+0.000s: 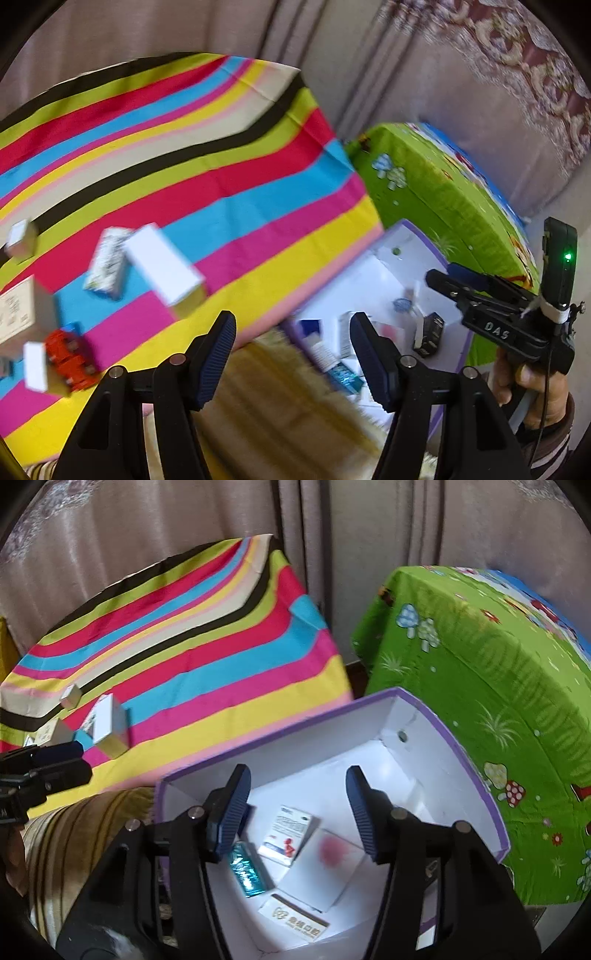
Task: Organize rigid objects
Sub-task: 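Return both grippers to the striped cloth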
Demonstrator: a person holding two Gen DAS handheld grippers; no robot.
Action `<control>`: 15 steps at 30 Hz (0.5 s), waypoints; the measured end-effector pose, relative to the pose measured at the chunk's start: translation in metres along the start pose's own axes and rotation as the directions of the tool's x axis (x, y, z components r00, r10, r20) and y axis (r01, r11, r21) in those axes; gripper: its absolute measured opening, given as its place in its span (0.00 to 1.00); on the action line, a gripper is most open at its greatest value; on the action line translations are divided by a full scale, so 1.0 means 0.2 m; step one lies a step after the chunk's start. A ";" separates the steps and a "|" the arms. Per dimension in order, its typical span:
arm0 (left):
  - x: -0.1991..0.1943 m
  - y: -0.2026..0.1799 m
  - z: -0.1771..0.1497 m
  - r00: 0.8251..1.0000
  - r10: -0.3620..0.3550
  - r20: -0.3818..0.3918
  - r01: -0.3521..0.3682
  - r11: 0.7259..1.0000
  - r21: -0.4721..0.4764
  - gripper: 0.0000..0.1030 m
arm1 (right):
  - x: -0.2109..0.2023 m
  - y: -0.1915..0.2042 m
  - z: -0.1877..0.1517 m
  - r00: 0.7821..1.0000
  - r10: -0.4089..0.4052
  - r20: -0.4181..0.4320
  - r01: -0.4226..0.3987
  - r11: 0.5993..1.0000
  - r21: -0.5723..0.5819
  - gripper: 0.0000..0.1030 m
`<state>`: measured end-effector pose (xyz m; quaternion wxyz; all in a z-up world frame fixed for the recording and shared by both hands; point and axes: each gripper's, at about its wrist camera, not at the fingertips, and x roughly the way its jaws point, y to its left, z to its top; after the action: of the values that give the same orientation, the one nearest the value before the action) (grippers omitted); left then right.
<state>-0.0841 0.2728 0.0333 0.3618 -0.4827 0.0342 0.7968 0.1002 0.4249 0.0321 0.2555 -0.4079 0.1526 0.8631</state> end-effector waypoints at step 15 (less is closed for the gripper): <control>-0.37 0.57 -0.23 0.978 0.191 0.081 -0.180 0.975 -0.128 0.63 | -0.02 0.43 0.04 0.991 0.132 -0.027 -0.135 0.981 -0.143 0.62</control>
<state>-0.0994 0.1294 0.0340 0.2572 -0.4607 0.0144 0.8493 0.0489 0.3556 0.0447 0.1655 -0.4217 0.1191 0.8835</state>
